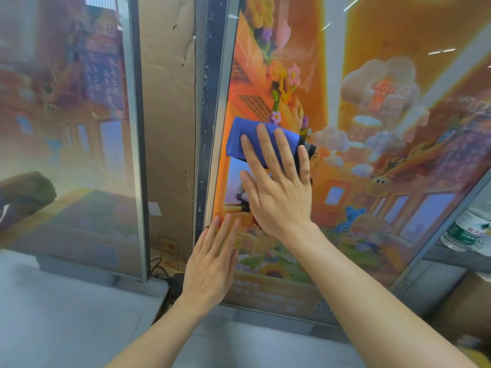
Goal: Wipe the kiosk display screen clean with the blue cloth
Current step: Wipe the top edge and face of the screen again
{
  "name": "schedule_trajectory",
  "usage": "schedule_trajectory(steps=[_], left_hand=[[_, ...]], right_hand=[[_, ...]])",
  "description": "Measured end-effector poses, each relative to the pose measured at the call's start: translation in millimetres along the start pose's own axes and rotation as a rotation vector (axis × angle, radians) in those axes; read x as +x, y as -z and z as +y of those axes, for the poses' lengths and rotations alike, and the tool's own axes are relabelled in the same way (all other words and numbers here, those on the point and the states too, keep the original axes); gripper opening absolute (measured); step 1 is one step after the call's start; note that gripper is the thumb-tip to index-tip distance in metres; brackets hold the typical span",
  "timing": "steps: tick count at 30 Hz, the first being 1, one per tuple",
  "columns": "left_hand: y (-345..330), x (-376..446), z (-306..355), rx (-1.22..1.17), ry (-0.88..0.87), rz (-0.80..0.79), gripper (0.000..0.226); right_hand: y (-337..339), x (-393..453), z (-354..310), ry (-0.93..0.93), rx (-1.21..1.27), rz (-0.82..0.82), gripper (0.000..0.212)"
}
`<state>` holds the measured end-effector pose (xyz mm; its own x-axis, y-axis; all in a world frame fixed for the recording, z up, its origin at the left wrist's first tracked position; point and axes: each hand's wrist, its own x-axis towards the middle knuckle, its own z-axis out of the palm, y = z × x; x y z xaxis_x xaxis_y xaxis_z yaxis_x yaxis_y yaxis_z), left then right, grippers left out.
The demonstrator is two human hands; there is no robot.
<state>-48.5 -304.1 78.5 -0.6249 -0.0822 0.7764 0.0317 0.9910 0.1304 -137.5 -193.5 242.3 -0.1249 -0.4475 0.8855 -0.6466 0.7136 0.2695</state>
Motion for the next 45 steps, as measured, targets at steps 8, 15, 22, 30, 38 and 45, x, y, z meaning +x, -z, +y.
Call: schedule_trajectory(steps=[8,15,22,30,38,45], left_hand=[[-4.5,-12.6,2.0,-0.061,0.036,-0.116,0.057],[-8.1,-18.9,2.9,0.003,0.023,-0.073,0.057],[-10.9,-20.3,1.9,-0.018,0.025,-0.044,0.057],[-10.9,-20.6,1.0,-0.009,0.021,-0.051,0.066],[-2.2,-17.8,2.7,0.045,0.000,-0.056,0.053],[0.2,-9.9,1.8,0.132,-0.050,0.039,0.054]], right_hand=[[-17.0,-55.3,-32.0,0.087,0.052,-0.074,0.051],[-16.2,-90.2,-8.6,0.134,-0.023,-0.081,0.054],[-5.6,-52.0,10.3,-0.062,-0.013,0.029,0.051],[-8.9,-72.7,1.3,0.079,0.035,-0.064,0.054],[4.9,-113.5,49.9,0.158,-0.066,-0.129,0.055],[14.2,-54.5,63.3,-0.038,-0.035,0.014,0.053]])
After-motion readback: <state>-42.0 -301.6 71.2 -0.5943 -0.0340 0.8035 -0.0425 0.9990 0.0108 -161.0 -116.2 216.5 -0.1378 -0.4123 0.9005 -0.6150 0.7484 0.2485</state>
